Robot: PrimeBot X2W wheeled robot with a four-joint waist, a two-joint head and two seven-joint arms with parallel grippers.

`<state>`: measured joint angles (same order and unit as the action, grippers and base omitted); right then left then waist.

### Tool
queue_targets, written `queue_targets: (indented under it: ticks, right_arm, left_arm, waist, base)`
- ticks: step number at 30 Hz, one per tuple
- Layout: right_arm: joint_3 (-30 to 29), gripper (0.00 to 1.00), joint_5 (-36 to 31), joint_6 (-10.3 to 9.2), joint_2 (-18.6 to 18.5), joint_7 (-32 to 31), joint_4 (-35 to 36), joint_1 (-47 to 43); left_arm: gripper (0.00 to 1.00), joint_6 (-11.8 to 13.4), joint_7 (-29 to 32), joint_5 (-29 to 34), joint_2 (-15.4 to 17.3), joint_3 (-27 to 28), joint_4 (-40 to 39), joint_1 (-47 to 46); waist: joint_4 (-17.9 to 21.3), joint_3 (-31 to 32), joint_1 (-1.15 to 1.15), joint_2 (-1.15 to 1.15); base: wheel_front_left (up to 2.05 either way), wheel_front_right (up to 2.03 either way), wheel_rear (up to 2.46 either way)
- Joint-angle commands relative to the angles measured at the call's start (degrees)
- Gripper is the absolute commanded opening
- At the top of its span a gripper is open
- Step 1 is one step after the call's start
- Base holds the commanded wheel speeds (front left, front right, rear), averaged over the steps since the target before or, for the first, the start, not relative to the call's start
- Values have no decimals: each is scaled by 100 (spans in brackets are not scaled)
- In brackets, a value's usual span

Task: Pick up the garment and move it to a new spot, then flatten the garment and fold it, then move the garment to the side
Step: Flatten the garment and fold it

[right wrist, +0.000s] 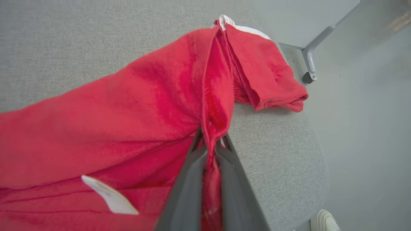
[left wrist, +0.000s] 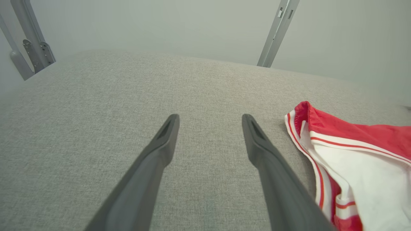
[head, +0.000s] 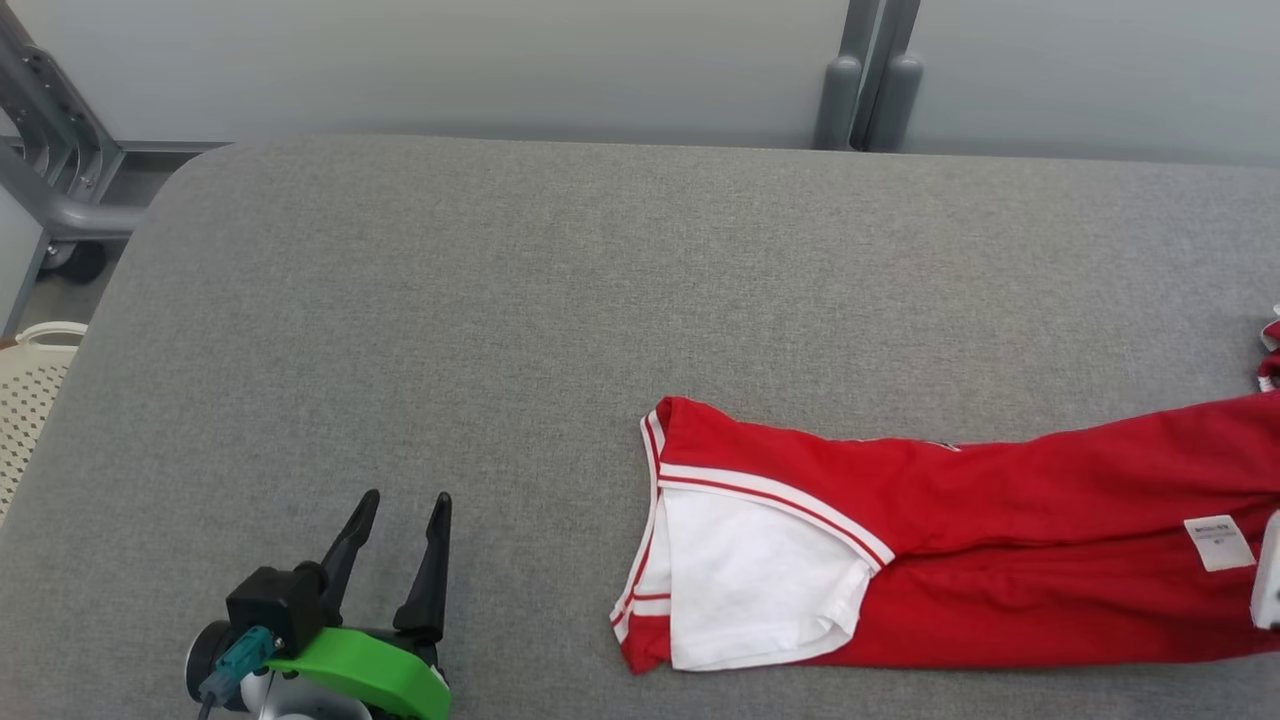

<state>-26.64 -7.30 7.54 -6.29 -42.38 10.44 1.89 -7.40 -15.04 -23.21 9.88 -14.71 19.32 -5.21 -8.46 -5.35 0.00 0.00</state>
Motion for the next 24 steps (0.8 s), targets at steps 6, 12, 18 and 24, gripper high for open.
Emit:
queue_targets:
  ticks: [6, 12, 18, 24]
  right_arm:
    - [855, 0, 337, -10, 86, -248, 22, 355]
    - [2085, 0, 1079, -11, 75, -499, -111, 505]
    - [3079, 0, 1509, -11, 101, -414, -470, 714]
    - [3843, 0, 1721, -9, 214, -200, -1091, 1093]
  left_arm:
    - [100, -10, -12, -28, -10, -17, 6, -3]
    - [100, -10, -12, -38, -19, -28, 9, -83]
    - [100, -10, -12, -45, -31, -43, 17, -88]
    - [100, -10, -12, -46, -32, -18, 4, -68]
  waist:
    - [6, 33, 0, 0]
    - [-82, 56, 0, 0]
    - [-190, 72, 0, 0]
    - [-267, 61, 0, 0]
  base:
    - [0, 0, 0]
    - [0, 0, 0]
    - [0, 0, 0]
    - [0, 0, 0]
